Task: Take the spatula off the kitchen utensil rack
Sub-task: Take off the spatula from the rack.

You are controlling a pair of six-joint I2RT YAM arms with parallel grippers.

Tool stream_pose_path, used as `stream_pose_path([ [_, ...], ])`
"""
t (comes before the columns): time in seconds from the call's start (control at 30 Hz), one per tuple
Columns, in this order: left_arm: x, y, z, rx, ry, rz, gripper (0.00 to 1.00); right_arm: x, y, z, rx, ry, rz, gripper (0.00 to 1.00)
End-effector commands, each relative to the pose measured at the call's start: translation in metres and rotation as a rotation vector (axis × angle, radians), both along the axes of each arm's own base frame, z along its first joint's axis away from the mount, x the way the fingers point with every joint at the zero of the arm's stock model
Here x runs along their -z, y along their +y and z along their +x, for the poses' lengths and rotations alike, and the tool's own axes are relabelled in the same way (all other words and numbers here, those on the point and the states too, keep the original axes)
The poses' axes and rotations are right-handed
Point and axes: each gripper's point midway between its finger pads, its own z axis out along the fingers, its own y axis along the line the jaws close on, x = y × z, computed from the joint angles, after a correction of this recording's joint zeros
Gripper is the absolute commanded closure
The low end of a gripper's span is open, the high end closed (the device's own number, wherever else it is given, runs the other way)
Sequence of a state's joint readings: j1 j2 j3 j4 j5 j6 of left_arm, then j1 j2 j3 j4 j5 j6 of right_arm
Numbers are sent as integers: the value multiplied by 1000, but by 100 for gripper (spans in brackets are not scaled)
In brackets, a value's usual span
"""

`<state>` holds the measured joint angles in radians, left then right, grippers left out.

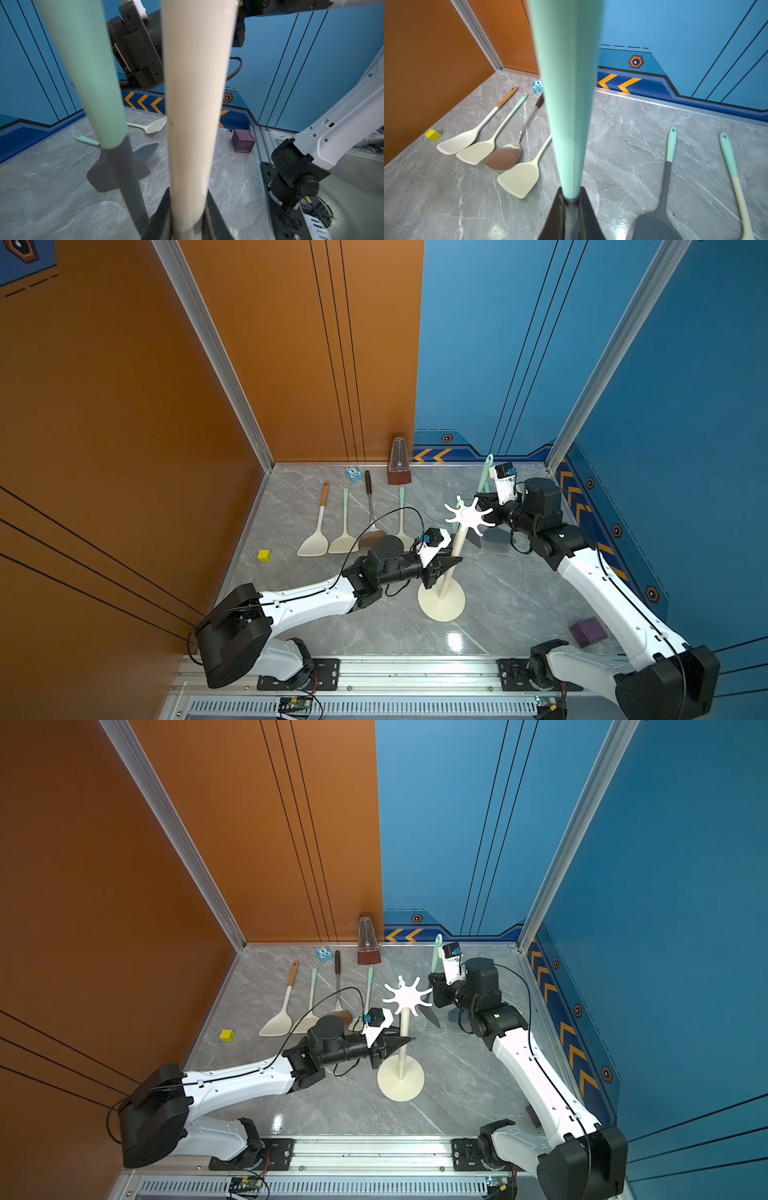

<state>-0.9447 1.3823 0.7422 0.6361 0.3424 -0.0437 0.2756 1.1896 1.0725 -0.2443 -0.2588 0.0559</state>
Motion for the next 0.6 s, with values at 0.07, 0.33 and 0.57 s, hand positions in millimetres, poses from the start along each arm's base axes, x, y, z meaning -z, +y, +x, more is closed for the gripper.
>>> stream_pose_path([
  [0.07,97,11,-16,21,202,269,83,-9,-16,25,158,28,-46,100],
  [0.33,98,12,-15,10,201,271,83,-11,-19,54,292,72,-56,100],
  [0.57,99,15,-15,1,199,273,83,-5,-23,70,411,128,-88,100],
])
